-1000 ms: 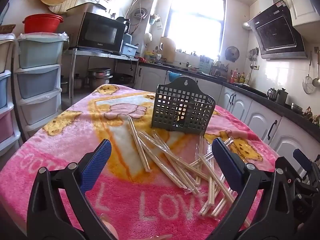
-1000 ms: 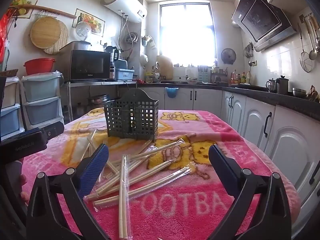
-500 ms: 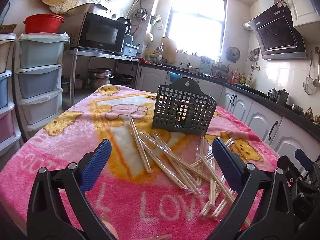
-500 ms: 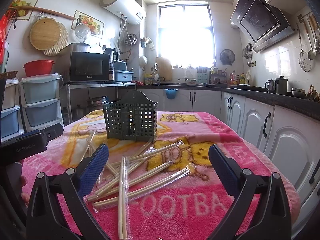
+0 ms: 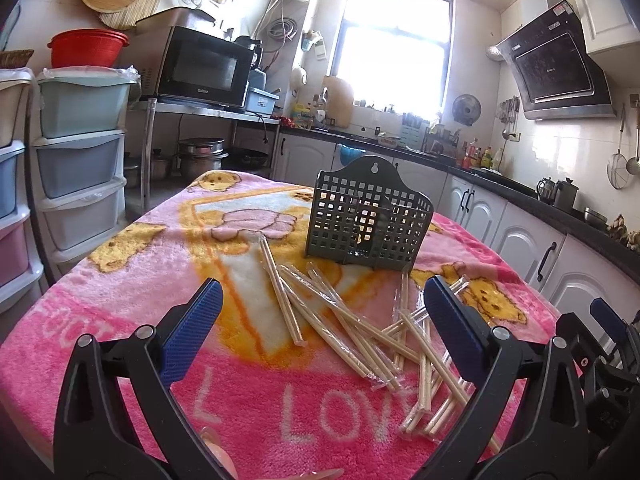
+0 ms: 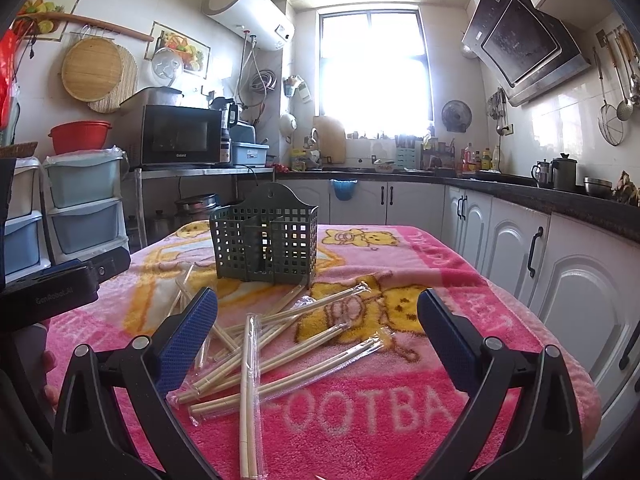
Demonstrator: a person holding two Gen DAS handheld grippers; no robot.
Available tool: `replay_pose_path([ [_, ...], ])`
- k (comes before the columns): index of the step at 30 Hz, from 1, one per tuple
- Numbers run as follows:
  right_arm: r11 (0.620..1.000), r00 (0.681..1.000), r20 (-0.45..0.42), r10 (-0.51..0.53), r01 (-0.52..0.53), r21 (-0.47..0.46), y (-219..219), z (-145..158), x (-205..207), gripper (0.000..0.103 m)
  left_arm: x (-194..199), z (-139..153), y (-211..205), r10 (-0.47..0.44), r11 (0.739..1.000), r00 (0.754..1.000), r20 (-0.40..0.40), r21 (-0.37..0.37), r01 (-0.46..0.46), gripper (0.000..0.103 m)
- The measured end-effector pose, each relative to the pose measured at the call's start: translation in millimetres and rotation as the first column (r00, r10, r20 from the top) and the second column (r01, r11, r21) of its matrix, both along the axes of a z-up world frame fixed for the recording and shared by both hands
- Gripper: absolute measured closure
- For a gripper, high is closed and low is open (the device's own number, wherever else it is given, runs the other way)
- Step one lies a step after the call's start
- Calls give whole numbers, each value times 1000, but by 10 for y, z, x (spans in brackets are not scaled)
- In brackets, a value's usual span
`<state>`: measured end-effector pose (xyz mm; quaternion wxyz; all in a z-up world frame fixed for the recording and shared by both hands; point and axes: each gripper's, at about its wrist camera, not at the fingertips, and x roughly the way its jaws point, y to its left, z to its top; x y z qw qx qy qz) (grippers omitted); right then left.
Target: Organize utensils
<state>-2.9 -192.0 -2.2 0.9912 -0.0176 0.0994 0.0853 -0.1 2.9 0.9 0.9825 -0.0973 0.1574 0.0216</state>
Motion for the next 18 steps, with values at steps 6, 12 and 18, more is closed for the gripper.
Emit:
replay_pose_path([
  [6, 1000, 1000, 1, 0, 0, 0, -4, -10, -3, 6, -2, 1, 3, 0, 1000, 1000, 1, -1, 0, 10],
  [12, 1000, 1000, 4, 1, -1, 2, 3, -1, -13, 6, 2, 7, 13, 3, 1000, 1000, 1, 0, -3, 10],
  [18, 1000, 1000, 4, 1, -1, -2, 4, 0, -13, 6, 0, 6, 18, 2, 1000, 1000, 2, -2, -2, 10],
])
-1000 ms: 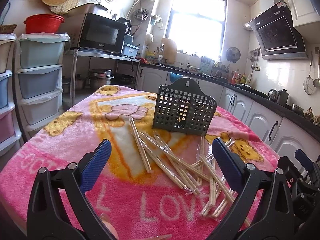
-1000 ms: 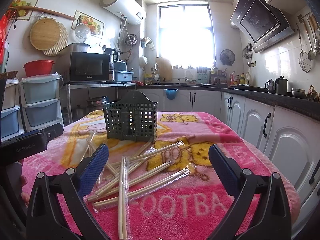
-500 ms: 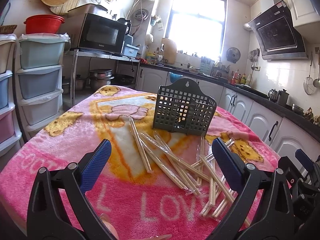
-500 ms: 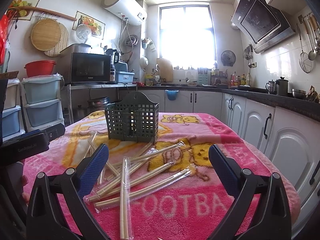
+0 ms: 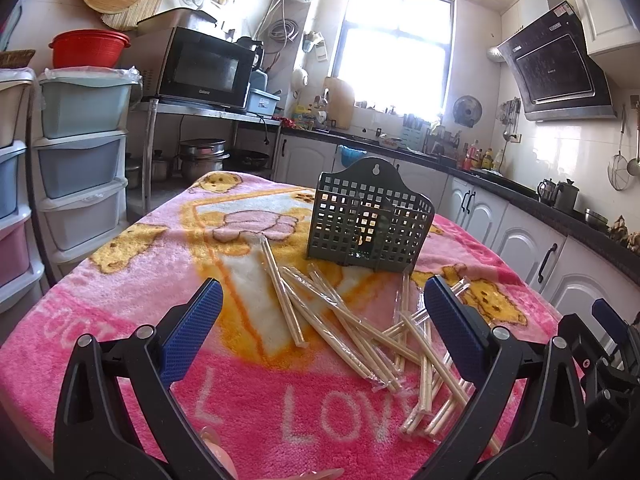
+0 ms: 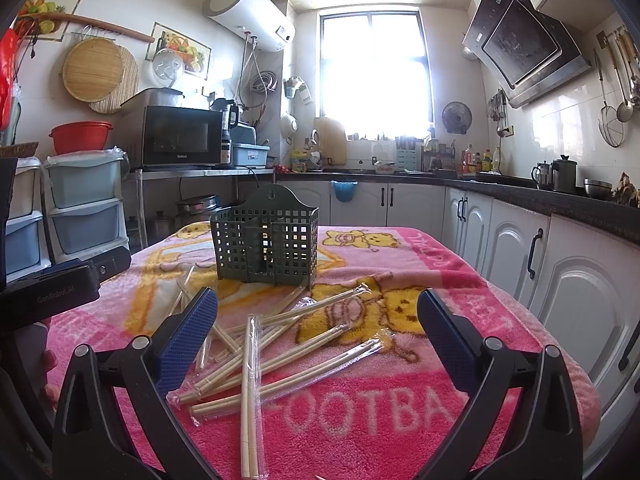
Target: Organize utensils
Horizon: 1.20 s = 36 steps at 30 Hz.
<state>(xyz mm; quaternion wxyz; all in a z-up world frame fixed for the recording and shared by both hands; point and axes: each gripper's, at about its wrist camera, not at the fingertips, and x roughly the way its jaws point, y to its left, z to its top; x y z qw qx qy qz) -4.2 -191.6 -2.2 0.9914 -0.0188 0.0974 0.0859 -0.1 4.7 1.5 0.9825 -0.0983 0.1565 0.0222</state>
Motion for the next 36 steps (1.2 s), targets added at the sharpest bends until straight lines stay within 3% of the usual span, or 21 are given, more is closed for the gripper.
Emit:
replay_pose_path([
  [8, 1000, 1000, -6, 10, -10, -11, 18, -11, 15, 6, 20, 2, 44, 4, 1000, 1000, -16, -12, -4, 10],
  [24, 986, 983, -96, 158, -163, -47, 240, 111, 359, 6, 163, 60, 413, 87, 995, 995, -53, -43, -89, 10],
  [36, 967, 952, -195, 238, -251, -44, 451, 159, 717, 6, 570, 245, 579, 34, 993, 993, -116, -104, -47, 10],
])
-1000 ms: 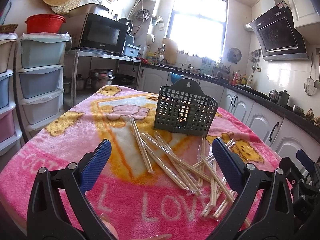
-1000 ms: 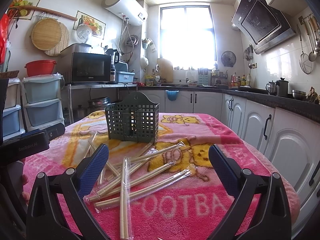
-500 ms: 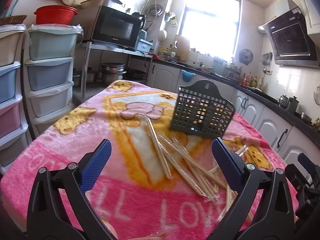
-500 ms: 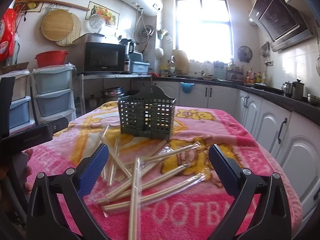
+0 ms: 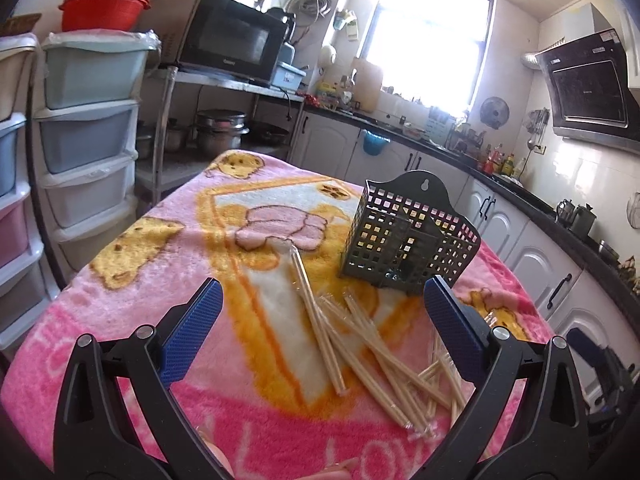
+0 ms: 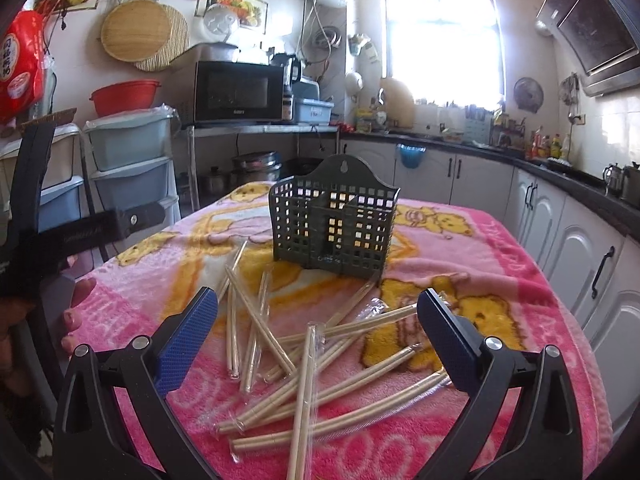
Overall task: Organize utensils
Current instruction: 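Lower the right tool onto wooden chopsticks and close it while the left tool closes on others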
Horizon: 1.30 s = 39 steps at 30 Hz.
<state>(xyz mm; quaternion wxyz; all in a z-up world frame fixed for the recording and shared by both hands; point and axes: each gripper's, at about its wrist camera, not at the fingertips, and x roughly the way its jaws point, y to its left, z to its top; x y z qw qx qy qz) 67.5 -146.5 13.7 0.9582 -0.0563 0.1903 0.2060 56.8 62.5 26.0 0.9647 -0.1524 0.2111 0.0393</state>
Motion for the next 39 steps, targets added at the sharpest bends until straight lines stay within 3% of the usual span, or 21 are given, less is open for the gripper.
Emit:
replay_pose_path([
  [8, 999, 995, -96, 5, -9, -32, 83, -40, 336, 7, 411, 26, -54, -65, 998, 994, -91, 4, 66, 10],
  [11, 998, 988, -152, 22, -30, -53, 125, -95, 477, 18, 534, -33, -32, -80, 997, 991, -112, -15, 79, 10],
  [14, 996, 978, -203, 39, -55, -75, 176, -175, 587, 22, 628, -98, -14, -77, 997, 987, -138, -10, 76, 10],
  [18, 991, 960, -271, 70, -97, -88, 260, -270, 708, 29, 741, -199, 66, -106, 993, 979, -176, -67, 96, 10],
  [25, 983, 927, -362, 103, -150, -105, 379, -390, 900, 41, 895, -327, 87, -153, 986, 962, -225, -98, 134, 11],
  [39, 970, 858, -499, 121, -209, -123, 460, -586, 1250, 56, 1252, -562, 12, -238, 969, 915, -326, -147, 199, 45],
])
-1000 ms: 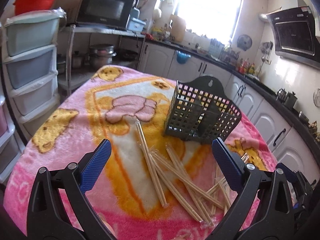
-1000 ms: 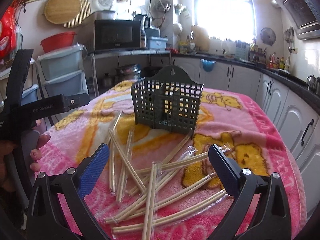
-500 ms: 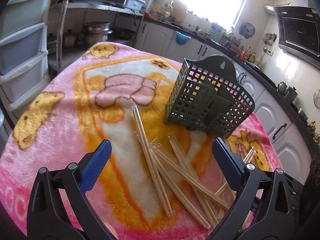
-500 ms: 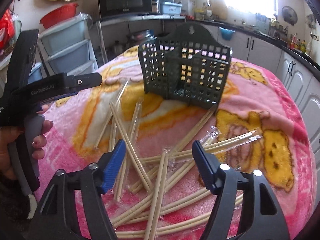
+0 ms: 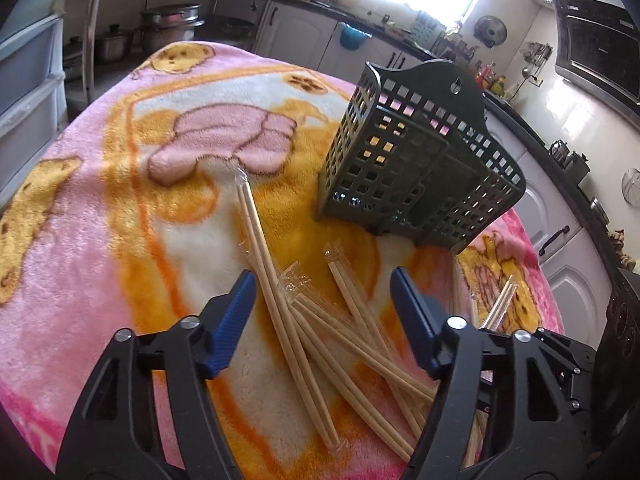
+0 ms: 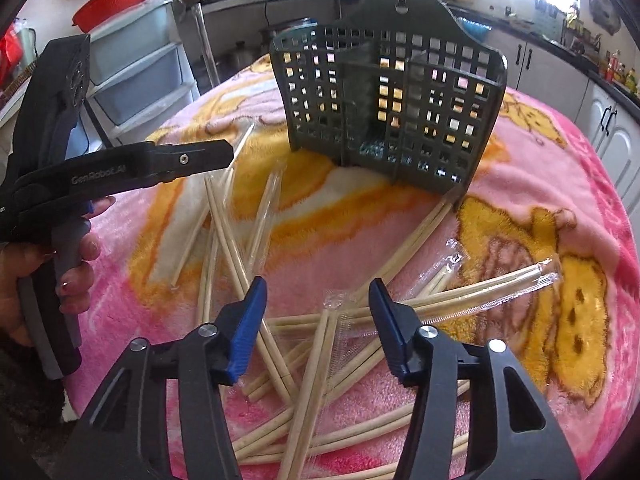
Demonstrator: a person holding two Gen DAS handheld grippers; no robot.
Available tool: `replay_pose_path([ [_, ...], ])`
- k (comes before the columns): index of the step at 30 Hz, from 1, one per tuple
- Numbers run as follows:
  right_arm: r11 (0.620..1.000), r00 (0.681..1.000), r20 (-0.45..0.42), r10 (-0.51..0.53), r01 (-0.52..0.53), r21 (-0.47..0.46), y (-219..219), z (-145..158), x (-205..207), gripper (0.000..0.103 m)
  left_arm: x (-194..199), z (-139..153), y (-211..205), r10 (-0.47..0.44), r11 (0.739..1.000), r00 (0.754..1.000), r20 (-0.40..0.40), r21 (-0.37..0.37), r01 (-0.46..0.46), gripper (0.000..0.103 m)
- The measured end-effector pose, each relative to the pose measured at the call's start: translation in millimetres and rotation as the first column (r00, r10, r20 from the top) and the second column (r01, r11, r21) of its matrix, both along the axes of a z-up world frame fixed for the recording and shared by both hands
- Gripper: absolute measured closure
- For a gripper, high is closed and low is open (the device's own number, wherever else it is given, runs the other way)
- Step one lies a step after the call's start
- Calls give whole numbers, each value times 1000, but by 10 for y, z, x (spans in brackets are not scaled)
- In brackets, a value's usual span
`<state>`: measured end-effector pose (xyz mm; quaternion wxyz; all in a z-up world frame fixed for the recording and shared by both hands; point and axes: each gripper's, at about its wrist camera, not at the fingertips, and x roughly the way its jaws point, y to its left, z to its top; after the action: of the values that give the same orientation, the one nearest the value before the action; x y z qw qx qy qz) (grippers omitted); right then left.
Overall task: Organize utensils
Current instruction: 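Lower the right tool onto wooden chopsticks and close it while the left tool closes on others, then lift chopsticks with the right tool toward the green caddy while the left tool carries its own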
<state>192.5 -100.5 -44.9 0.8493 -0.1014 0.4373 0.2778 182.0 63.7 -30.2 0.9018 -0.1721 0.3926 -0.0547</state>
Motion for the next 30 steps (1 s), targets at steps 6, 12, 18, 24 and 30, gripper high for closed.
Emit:
replay_pose_path([
  [6, 1000, 1000, -24, 15, -15, -8, 27, -52, 62, 75, 77, -41, 5, -7, 1000, 1000, -15, 2, 7, 66],
  [12, 1000, 999, -20, 26, -27, -11, 17, -44, 54, 93, 93, -74, 19, -4, 1000, 1000, -25, 14, 5, 79],
  [18, 999, 1000, 4, 18, -18, 37, -53, 74, 32, 94, 71, -112, 55, -7, 1000, 999, -36, 7, 7, 93],
  [24, 994, 999, 44, -5, 1, 109, -178, 290, 9, 97, -9, 24, 96, -19, 1000, 1000, 7, -19, 19, 96],
  [30, 981, 993, 107, -43, 22, 195, -355, 604, -18, 98, -88, 340, 42, -51, 997, 995, 85, -53, 56, 97],
])
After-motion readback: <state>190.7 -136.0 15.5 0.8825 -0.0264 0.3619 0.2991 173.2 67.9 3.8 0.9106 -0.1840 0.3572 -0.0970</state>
